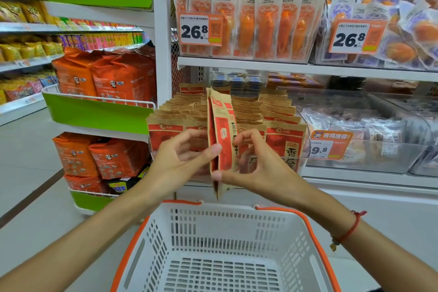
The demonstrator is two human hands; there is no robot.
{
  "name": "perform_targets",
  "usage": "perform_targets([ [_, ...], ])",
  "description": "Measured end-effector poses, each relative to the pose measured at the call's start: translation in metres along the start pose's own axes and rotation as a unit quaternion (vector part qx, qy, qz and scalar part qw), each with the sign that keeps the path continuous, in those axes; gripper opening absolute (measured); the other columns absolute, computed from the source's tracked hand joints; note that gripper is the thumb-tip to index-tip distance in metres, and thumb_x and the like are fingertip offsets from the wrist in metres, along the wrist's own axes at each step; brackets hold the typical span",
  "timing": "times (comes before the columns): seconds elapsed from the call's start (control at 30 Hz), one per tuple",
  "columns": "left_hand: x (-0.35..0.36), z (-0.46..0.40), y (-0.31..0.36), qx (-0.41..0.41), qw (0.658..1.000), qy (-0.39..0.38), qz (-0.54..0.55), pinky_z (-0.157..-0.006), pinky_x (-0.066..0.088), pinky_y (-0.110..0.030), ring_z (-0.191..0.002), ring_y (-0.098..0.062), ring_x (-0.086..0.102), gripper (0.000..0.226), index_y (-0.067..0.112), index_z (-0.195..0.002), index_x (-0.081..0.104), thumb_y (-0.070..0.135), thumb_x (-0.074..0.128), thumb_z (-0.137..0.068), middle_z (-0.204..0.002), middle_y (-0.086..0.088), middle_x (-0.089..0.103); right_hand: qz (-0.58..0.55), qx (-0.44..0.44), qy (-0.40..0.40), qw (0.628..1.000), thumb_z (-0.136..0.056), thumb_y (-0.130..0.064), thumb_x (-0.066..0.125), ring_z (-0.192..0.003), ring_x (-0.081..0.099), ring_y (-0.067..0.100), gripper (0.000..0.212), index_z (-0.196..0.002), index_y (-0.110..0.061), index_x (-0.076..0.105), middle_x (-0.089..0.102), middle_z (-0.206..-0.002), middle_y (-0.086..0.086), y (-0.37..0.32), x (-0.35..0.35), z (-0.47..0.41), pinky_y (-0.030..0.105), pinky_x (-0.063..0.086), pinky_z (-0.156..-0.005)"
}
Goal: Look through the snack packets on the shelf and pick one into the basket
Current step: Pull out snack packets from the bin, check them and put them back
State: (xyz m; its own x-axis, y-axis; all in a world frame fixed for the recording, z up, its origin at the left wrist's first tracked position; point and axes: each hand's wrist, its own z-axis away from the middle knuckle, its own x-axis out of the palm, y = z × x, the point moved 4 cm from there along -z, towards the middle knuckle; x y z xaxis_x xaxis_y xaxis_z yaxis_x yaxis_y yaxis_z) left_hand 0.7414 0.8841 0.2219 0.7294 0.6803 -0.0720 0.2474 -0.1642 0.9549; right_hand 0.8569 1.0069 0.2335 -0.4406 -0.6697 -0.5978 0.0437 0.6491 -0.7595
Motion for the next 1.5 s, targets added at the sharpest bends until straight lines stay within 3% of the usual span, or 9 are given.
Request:
perform_targets([
  [0.17,-0.003,-0.001,0.0,-0.013,0.999,-0.001,0.03,-0.066,0.057,-0.02,-0.091,-0.008,0.072,0.025,0.02,-0.113,0.067,0.015,0.063,-0.088,-0.102,0.008,0.075,0.027,-0.016,0.094,0.995,-0.077,-0.036,0.077,-0.09,0.055,-0.004,0.057,-0.12,-0.025,0.041,0.055,-0.104,-0.017,0.002,-0.018,-0.006,0.015,0.049,-0.071],
  [0.33,-0.004,-0.004,-0.013,-0.05,0.998,0.004,0.025,-0.071,0.059,-0.023,-0.099,-0.006,0.069,0.031,0.021,-0.121,0.065,0.015,0.063,-0.091,-0.107,0.005,0.074,0.002,0.0,0.16,0.987,-0.079,-0.025,0.078,-0.075,0.062,0.001,0.048,-0.114,-0.025,0.045,0.062,-0.084,-0.01,0.009,-0.024,-0.01,0.017,0.055,-0.065],
  [0.5,-0.003,-0.007,-0.021,-0.076,0.997,-0.016,0.01,-0.079,0.06,-0.029,-0.099,-0.006,0.069,0.025,0.032,-0.113,0.064,0.019,0.063,-0.091,-0.106,0.007,0.074,0.025,0.019,0.202,0.979,-0.088,-0.036,0.065,-0.071,0.069,0.008,0.011,-0.091,-0.029,0.056,0.071,-0.076,-0.007,0.017,-0.029,-0.011,0.04,0.06,-0.065],
  [0.9,0.005,-0.005,-0.026,-0.108,0.993,-0.053,-0.015,-0.077,0.057,-0.021,-0.096,0.003,0.067,0.023,0.039,-0.111,0.062,0.031,0.065,-0.09,-0.099,0.019,0.074,-0.009,-0.012,0.22,0.975,-0.092,-0.024,0.063,-0.051,0.067,0.007,0.015,-0.085,-0.011,0.059,0.068,-0.057,-0.008,0.022,-0.034,-0.01,0.023,0.052,-0.042],
  [1.07,0.005,-0.003,-0.024,-0.099,0.994,-0.043,-0.007,-0.074,0.057,-0.02,-0.095,-0.001,0.069,0.027,0.034,-0.114,0.061,0.027,0.066,-0.089,-0.101,0.015,0.074,-0.013,-0.008,0.229,0.973,-0.091,-0.031,0.062,-0.057,0.069,0.009,0.018,-0.091,-0.013,0.062,0.072,-0.065,-0.003,0.022,-0.031,-0.01,0.034,0.058,-0.049],
  [1.17,0.002,-0.004,-0.021,-0.086,0.996,-0.013,0.025,-0.072,0.058,-0.02,-0.093,-0.005,0.071,0.026,0.03,-0.114,0.063,0.023,0.066,-0.09,-0.101,0.01,0.075,-0.011,-0.006,0.218,0.976,-0.089,-0.034,0.064,-0.068,0.07,0.008,0.014,-0.098,-0.024,0.062,0.073,-0.076,-0.003,0.024,-0.03,-0.011,0.034,0.06,-0.059],
  [1.23,-0.001,-0.005,-0.017,-0.076,0.996,0.015,0.052,-0.071,0.058,-0.02,-0.094,-0.005,0.071,0.027,0.028,-0.115,0.062,0.022,0.066,-0.089,-0.101,0.008,0.075,-0.025,-0.014,0.191,0.981,-0.087,-0.031,0.067,-0.077,0.069,0.009,0.015,-0.101,-0.03,0.062,0.071,-0.082,-0.006,0.023,-0.028,-0.013,0.033,0.06,-0.066],
  [1.33,-0.007,-0.007,-0.013,-0.067,0.991,0.067,0.093,-0.072,0.058,-0.021,-0.095,-0.005,0.07,0.027,0.028,-0.114,0.061,0.022,0.066,-0.088,-0.104,0.004,0.074,-0.041,-0.029,0.151,0.987,-0.085,-0.02,0.073,-0.082,0.068,0.008,0.024,-0.107,-0.026,0.067,0.071,-0.089,-0.008,0.022,-0.024,-0.014,0.029,0.06,-0.073],
  [1.5,-0.008,-0.005,-0.011,-0.063,0.988,0.089,0.113,-0.072,0.059,-0.02,-0.094,-0.005,0.07,0.024,0.029,-0.112,0.06,0.021,0.064,-0.09,-0.104,0.002,0.075,-0.034,-0.05,0.152,0.986,-0.084,-0.013,0.074,-0.084,0.068,0.008,0.032,-0.111,-0.028,0.069,0.071,-0.099,-0.014,0.018,-0.02,-0.014,0.027,0.06,-0.072],
])
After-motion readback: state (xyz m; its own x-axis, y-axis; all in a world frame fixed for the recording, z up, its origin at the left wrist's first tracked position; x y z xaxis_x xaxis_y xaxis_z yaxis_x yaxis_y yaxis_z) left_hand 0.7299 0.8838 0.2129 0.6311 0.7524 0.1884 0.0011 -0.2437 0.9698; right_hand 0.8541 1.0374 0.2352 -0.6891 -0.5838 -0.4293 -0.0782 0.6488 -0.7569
